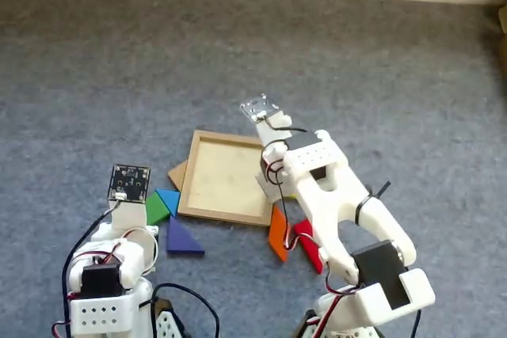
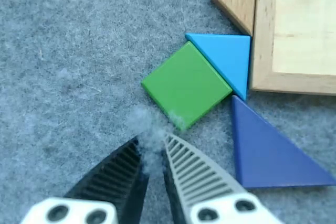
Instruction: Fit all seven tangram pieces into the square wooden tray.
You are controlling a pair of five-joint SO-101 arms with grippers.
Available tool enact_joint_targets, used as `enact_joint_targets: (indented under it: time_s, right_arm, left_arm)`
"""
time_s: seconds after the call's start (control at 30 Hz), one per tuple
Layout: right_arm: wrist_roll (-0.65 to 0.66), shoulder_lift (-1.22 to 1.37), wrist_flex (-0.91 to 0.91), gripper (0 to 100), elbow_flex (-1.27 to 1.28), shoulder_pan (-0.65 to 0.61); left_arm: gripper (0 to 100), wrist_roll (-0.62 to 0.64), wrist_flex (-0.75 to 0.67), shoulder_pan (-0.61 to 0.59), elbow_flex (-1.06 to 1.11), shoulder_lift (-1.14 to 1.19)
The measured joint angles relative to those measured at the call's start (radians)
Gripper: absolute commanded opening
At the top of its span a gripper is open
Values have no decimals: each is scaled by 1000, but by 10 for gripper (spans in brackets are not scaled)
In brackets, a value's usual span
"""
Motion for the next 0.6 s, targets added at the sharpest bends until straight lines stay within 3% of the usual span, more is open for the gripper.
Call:
enact_joint_targets:
  time_s: [0.27, 0.6]
  right_arm:
    - [0, 104, -20, 282, -15, 2]
    - [9, 149, 91, 282, -103, 31]
  left_arm:
    - [5, 0, 0, 0, 0, 0]
    - [5, 0, 0, 0, 0, 0]
